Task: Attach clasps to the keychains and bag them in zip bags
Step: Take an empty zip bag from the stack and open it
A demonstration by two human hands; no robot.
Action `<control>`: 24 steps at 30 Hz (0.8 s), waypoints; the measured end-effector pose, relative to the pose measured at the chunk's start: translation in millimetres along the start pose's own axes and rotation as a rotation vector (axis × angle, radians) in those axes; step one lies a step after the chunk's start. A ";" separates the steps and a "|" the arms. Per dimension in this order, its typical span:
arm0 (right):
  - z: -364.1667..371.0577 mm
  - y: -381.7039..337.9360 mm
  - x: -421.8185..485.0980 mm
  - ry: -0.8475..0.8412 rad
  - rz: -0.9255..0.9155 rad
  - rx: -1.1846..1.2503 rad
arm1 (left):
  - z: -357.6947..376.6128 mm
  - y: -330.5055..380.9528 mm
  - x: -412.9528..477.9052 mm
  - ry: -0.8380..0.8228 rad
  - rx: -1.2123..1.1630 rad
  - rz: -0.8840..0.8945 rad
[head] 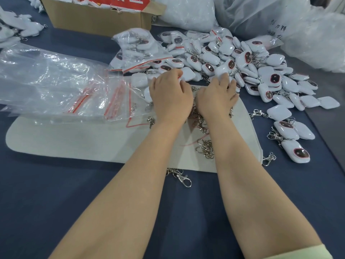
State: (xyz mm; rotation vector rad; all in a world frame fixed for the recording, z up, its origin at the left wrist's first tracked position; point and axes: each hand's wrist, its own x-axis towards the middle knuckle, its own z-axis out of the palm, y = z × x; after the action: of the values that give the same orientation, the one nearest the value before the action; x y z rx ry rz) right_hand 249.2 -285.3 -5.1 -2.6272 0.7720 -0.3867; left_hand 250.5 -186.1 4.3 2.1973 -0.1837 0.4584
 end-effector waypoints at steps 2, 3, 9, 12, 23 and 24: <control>0.7 0.9 0.5 -0.022 -0.004 -0.024 | 0.2 0.0 -0.4 -0.002 -0.001 0.001; 1.1 1.3 0.7 -0.039 -0.009 -0.035 | 0.3 0.1 -0.6 -0.002 0.000 0.001; 3.1 1.4 1.3 -0.047 -0.006 -0.031 | -0.1 0.9 -0.2 0.001 -0.008 -0.001; 3.3 0.8 1.5 -0.035 0.007 0.001 | -0.3 0.4 -0.2 -0.006 -0.003 -0.001; -4.1 -6.0 -0.9 0.146 -0.002 0.206 | -0.8 0.6 -0.9 -0.003 0.003 -0.006; -5.3 -8.1 -2.2 0.209 -0.040 0.245 | -0.8 0.6 -0.8 -0.003 0.006 -0.004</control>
State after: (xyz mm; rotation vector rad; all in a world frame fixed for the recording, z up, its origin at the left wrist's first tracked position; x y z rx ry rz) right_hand 249.3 -279.2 2.8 -2.4007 0.6874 -0.7289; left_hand 249.4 -185.9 4.9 2.2036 -0.1799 0.4545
